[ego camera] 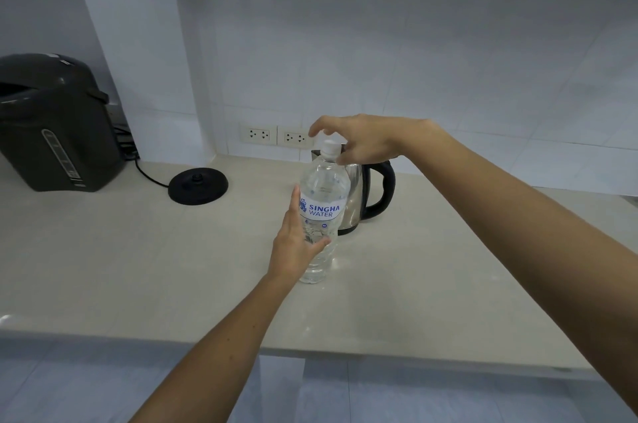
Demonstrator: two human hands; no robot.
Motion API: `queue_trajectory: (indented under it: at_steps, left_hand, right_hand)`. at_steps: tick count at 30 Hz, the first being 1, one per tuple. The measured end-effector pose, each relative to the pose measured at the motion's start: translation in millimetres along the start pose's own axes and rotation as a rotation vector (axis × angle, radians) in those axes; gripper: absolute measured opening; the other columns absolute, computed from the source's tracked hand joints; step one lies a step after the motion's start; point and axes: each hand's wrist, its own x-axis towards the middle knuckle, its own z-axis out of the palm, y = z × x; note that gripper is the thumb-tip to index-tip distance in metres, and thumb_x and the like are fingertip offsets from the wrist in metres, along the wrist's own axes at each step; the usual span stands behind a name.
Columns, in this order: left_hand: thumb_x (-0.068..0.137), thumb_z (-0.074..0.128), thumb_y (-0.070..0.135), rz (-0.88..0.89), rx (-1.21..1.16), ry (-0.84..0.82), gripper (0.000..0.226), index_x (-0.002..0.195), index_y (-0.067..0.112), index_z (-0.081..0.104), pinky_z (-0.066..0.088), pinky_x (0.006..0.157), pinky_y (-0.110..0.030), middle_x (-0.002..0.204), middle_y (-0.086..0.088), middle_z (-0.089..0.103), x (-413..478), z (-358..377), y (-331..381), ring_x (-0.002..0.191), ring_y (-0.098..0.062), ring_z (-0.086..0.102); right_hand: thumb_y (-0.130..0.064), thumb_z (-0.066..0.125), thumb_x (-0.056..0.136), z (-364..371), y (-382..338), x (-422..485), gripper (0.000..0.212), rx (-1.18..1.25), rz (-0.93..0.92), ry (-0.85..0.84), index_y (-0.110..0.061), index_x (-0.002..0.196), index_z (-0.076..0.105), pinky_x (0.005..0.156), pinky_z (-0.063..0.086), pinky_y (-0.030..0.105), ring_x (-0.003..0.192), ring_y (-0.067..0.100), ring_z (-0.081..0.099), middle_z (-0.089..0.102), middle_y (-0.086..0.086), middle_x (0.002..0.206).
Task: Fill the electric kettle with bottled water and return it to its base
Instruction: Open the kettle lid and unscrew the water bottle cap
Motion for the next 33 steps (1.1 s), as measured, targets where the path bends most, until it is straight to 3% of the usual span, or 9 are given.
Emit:
queue_trajectory:
  at_steps: [2, 4, 8, 12, 15, 19, 24, 30, 33]
  left_hand:
    - [0.074, 0.081, 0.022, -0.006, -0.002, -0.004, 0.117, 0.149, 0.041, -0.008, 0.037, 0.088, -0.016, 0.148, 0.009, 0.035, -0.6, -0.5, 0.6, 0.126, -0.01, 0.046]
    - [0.074, 0.08, 0.023, -0.005, 0.0, -0.011, 0.117, 0.148, 0.042, -0.009, 0.037, 0.089, -0.018, 0.149, 0.009, 0.034, -0.9, -0.8, 1.4, 0.127, -0.011, 0.046]
    - [0.074, 0.08, 0.023, -0.006, 0.02, -0.011, 0.118, 0.148, 0.043, -0.01, 0.041, 0.087, -0.021, 0.149, 0.009, 0.035, -1.4, -1.1, 1.2, 0.126, -0.013, 0.048]
    - [0.074, 0.08, 0.028, -0.004, 0.062, -0.012, 0.119, 0.148, 0.041, -0.011, 0.043, 0.083, -0.024, 0.149, 0.009, 0.035, -0.9, -3.0, 1.1, 0.125, -0.015, 0.05]
    - [0.074, 0.08, 0.029, 0.0, 0.082, -0.016, 0.118, 0.148, 0.041, -0.011, 0.044, 0.083, -0.025, 0.149, 0.009, 0.035, -0.5, -3.1, 0.2, 0.125, -0.016, 0.051]
    - [0.074, 0.08, 0.03, 0.002, 0.098, -0.01, 0.12, 0.148, 0.041, -0.013, 0.046, 0.084, -0.028, 0.15, 0.009, 0.034, -0.8, -3.0, 0.0, 0.126, -0.018, 0.05]
    - [0.073, 0.08, 0.03, 0.015, 0.123, 0.008, 0.121, 0.148, 0.04, -0.014, 0.045, 0.08, -0.028, 0.151, 0.009, 0.034, -0.4, -1.2, -1.7, 0.127, -0.017, 0.049]
    - [0.074, 0.079, 0.031, 0.019, 0.134, 0.015, 0.12, 0.149, 0.037, -0.014, 0.048, 0.086, -0.032, 0.153, 0.008, 0.03, -1.4, 2.9, -3.0, 0.13, -0.019, 0.047]
    - [0.076, 0.078, 0.031, 0.014, 0.142, 0.014, 0.119, 0.148, 0.037, -0.016, 0.046, 0.086, -0.031, 0.155, 0.008, 0.027, -2.2, 3.9, -4.0, 0.132, -0.018, 0.045]
  right_hand:
    - [-0.045, 0.053, 0.093, 5.3, -1.4, 7.2, 0.052, -0.05, 0.078, 0.054, -0.033, 0.139, 0.033, 0.093, 0.04, 0.039, 0.115, 0.025, 0.051, 0.049, 0.007, 0.136]
    - [-0.056, 0.051, 0.09, 10.3, -2.7, 14.4, 0.055, -0.084, 0.155, 0.113, -0.024, 0.135, 0.043, 0.088, 0.043, 0.039, 0.114, 0.029, 0.053, 0.056, 0.011, 0.127]
    - [-0.037, 0.056, 0.092, 14.4, -8.6, 18.3, 0.034, -0.071, 0.137, 0.208, -0.007, 0.108, 0.062, 0.068, 0.038, 0.03, 0.087, 0.025, 0.053, 0.062, 0.012, 0.104]
    - [-0.025, 0.061, 0.091, 8.4, -8.6, 14.3, 0.03, -0.051, 0.082, 0.188, -0.019, 0.12, 0.061, 0.077, 0.038, 0.029, 0.1, 0.022, 0.053, 0.059, 0.006, 0.113]
    - [-0.015, 0.062, 0.091, 2.9, -4.6, 10.1, 0.03, 0.022, 0.041, 0.238, -0.023, 0.12, 0.061, 0.08, 0.039, 0.028, 0.097, 0.014, 0.053, 0.061, 0.002, 0.123]
    - [-0.02, 0.063, 0.089, 14.5, 5.8, -0.2, 0.027, 0.262, 0.075, 0.43, -0.022, 0.117, 0.062, 0.083, 0.047, 0.025, 0.097, 0.012, 0.061, 0.065, -0.002, 0.115]
    - [-0.018, 0.071, 0.081, 73.9, 40.0, -16.5, 0.024, 0.663, 0.278, 0.729, -0.017, 0.105, 0.064, 0.071, 0.045, 0.011, 0.083, 0.005, 0.064, 0.065, -0.009, 0.094]
    - [-0.018, 0.072, 0.077, 166.7, 90.1, -36.9, 0.012, 0.755, 0.55, 0.644, -0.013, 0.083, 0.062, 0.069, 0.053, 0.032, 0.09, 0.023, 0.067, 0.067, 0.005, 0.094]
    - [-0.025, 0.076, 0.077, 206.4, 103.4, -47.9, 0.017, 0.757, 0.626, 0.581, -0.013, 0.08, 0.063, 0.066, 0.049, 0.027, 0.087, 0.019, 0.066, 0.068, 0.003, 0.09]
